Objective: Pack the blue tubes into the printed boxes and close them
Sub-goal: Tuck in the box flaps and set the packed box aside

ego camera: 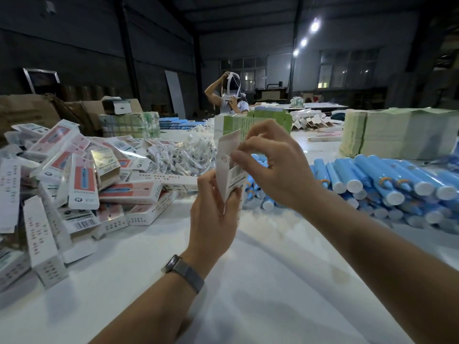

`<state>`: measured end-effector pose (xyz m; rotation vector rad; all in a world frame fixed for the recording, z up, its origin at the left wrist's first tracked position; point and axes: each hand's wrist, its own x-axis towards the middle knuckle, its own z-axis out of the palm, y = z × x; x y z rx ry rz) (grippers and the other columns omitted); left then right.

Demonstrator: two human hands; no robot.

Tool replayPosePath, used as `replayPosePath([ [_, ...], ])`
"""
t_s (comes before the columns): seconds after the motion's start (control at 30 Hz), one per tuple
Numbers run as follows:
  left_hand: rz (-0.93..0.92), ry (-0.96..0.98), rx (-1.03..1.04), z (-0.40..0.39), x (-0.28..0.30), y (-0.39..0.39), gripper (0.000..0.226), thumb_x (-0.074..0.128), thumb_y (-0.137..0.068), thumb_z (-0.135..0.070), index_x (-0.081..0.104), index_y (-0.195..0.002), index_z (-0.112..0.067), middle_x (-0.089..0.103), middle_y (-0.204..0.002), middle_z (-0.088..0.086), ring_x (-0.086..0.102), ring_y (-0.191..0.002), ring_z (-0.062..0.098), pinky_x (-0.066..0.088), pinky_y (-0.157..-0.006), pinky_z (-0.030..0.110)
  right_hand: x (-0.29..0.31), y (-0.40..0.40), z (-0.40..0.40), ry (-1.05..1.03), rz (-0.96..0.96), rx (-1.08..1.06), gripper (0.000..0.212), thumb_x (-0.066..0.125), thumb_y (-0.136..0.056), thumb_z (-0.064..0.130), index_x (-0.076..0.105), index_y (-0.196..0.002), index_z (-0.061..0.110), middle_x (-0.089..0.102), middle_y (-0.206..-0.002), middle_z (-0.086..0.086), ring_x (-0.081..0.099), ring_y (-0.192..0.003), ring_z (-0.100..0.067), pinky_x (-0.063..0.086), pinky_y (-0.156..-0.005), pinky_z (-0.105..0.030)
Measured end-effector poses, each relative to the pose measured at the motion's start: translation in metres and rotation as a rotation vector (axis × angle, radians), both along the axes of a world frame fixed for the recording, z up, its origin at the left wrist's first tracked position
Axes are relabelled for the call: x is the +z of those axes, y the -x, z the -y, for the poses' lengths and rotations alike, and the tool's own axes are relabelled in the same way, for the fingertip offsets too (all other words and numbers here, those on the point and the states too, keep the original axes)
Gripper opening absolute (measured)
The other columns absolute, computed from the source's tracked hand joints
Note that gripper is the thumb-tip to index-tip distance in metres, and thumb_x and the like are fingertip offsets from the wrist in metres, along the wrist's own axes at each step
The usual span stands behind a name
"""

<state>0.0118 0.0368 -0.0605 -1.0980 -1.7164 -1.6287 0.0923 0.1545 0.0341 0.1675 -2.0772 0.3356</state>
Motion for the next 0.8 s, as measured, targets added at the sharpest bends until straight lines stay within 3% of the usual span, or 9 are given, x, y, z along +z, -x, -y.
replayPosePath([
  [0.13, 0.033, -0.017, -0.013, 0.000, 0.000, 0.001, 0.031, 0.060, -0.094, -0.032, 0.040, -0.118, -0.029, 0.068, -0.105, -0.010, 0.066, -0.087, 0.011, 0.054, -0.068, 0.040, -0.005, 0.001, 0.000, 0.100, 0.060, 0.114, 0.026, 0.060, -0.094, 0.036, 0.067, -0.114, 0.022, 0.051, -0.108, 0.011, 0.056, -0.095, -0.009, 0.040, -0.075, -0.016],
  [0.2, 0.059, -0.025, -0.037, 0.000, 0.001, 0.000, 0.033, 0.060, -0.093, -0.037, 0.041, -0.119, -0.029, 0.069, -0.103, -0.013, 0.068, -0.086, 0.009, 0.055, -0.067, 0.039, -0.007, 0.002, 0.001, 0.301, 0.113, 0.223, 0.029, 0.063, -0.092, 0.034, 0.055, -0.120, 0.034, 0.055, -0.108, 0.016, 0.059, -0.094, -0.002, 0.047, -0.071, -0.013],
  [0.27, 0.083, -0.041, -0.084, 0.001, 0.003, -0.001, 0.037, 0.061, -0.092, -0.041, 0.041, -0.121, -0.031, 0.069, -0.101, -0.013, 0.070, -0.084, 0.011, 0.056, -0.066, 0.043, -0.013, 0.002, 0.004, 0.521, 0.212, 0.378, 0.037, 0.065, -0.092, 0.030, 0.046, -0.121, 0.043, 0.059, -0.112, 0.013, 0.064, -0.097, -0.006, 0.055, -0.078, -0.024],
  [0.33, 0.114, -0.063, -0.163, 0.000, 0.005, -0.002, 0.041, 0.062, -0.092, -0.041, 0.038, -0.125, -0.034, 0.071, -0.099, -0.007, 0.072, -0.084, 0.018, 0.057, -0.069, 0.050, -0.024, 0.001, 0.006, 0.612, 0.263, 0.456, 0.043, 0.064, -0.090, 0.027, 0.043, -0.122, 0.046, 0.062, -0.114, 0.004, 0.067, -0.099, -0.024, 0.058, -0.084, -0.046],
  [0.43, 0.124, -0.078, -0.276, -0.001, 0.007, -0.006, 0.054, 0.063, -0.092, -0.039, 0.030, -0.134, -0.038, 0.073, -0.103, 0.003, 0.074, -0.086, 0.027, 0.058, -0.071, 0.058, -0.034, -0.006, 0.007, 0.675, 0.192, 0.500, 0.043, 0.065, -0.088, 0.024, 0.044, -0.120, 0.043, 0.066, -0.110, 0.000, 0.066, -0.094, -0.038, 0.058, -0.080, -0.054],
  [0.6, 0.112, -0.076, -0.362, 0.001, 0.010, -0.008, 0.060, 0.061, -0.090, -0.035, 0.030, -0.137, -0.056, 0.073, -0.110, 0.002, 0.074, -0.089, 0.031, 0.059, -0.074, 0.059, -0.040, -0.009, 0.010, 0.662, 0.122, 0.443, 0.045, 0.067, -0.089, 0.022, 0.040, -0.116, 0.046, 0.066, -0.110, -0.001, 0.067, -0.087, -0.033, 0.057, -0.076, -0.055],
  [0.73, 0.071, -0.141, -0.401, 0.005, 0.014, -0.011, 0.049, 0.049, -0.096, -0.032, 0.034, -0.136, -0.055, 0.071, -0.111, -0.001, 0.072, -0.083, 0.030, 0.060, -0.066, 0.050, -0.040, -0.008, 0.017, 0.576, 0.099, 0.397, 0.049, 0.069, -0.082, 0.031, 0.037, -0.112, 0.054, 0.066, -0.106, 0.007, 0.063, -0.070, -0.014, 0.057, -0.068, -0.044],
  [0.8, 0.074, -0.162, -0.382, 0.005, 0.014, -0.012, 0.041, 0.042, -0.100, -0.034, 0.036, -0.136, -0.052, 0.071, -0.108, 0.003, 0.070, -0.079, 0.031, 0.058, -0.063, 0.054, -0.041, -0.008, 0.018, 0.569, 0.088, 0.397, 0.050, 0.069, -0.082, 0.032, 0.037, -0.108, 0.059, 0.066, -0.104, 0.011, 0.061, -0.067, -0.010, 0.056, -0.066, -0.040],
])
